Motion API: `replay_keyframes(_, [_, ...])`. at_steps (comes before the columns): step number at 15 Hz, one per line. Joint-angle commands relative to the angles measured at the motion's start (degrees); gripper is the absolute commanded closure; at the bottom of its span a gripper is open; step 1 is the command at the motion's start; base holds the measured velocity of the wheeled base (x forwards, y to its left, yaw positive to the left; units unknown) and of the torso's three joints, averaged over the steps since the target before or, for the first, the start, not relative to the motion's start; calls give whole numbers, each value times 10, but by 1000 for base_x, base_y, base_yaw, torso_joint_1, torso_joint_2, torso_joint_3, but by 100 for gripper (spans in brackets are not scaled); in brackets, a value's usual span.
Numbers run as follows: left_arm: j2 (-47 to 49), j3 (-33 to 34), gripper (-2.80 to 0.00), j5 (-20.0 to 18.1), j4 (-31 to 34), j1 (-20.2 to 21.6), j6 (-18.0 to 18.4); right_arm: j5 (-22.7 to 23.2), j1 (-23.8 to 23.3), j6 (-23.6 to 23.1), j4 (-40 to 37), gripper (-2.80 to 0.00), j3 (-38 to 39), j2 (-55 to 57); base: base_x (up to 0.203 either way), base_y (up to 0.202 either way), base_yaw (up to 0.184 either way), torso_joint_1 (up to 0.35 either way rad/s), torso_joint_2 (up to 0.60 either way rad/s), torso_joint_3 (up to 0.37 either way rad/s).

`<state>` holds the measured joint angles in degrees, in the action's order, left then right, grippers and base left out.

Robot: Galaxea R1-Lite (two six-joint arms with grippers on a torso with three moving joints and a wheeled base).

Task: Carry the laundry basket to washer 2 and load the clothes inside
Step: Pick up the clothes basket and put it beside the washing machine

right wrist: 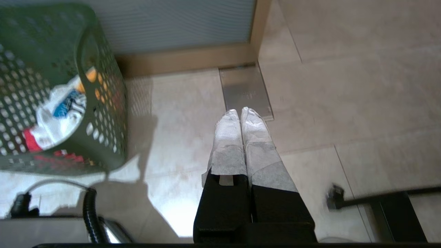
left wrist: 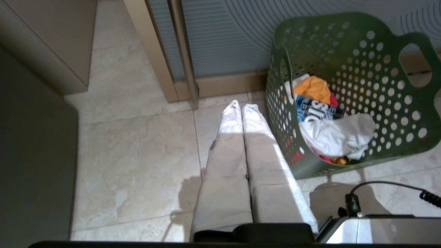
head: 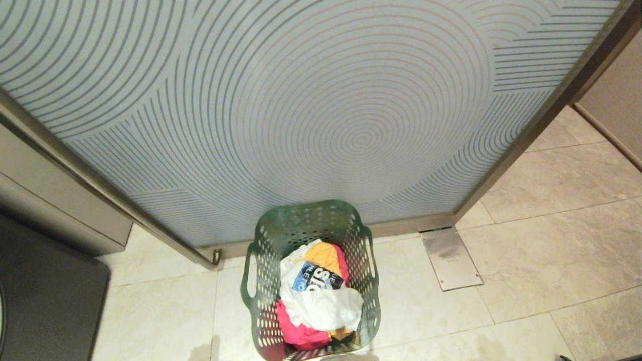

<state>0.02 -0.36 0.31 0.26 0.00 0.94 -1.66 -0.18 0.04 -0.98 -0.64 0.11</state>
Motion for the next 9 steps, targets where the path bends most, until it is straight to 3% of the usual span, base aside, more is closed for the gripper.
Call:
replay_keyframes(1, [4, -39, 0, 3, 10, 0, 2, -20, 0, -4, -26, 0, -58, 10, 0, 0, 0, 0, 0, 0])
replay_keyframes(4, [87, -202, 0, -23, 100, -1, 2, -43, 0, 12, -127, 0, -268, 121, 0, 0, 0, 0, 0, 0])
replay_keyframes(6, [223, -286, 0, -57, 155, -2, 0, -43, -1, 24, -164, 0, -348, 269, 0, 0, 0, 0, 0, 0])
replay_keyframes(9, [420, -355, 0, -118, 196, -7, 0, -15, 0, 76, -195, 0, -399, 460, 0, 0, 0, 0, 0, 0])
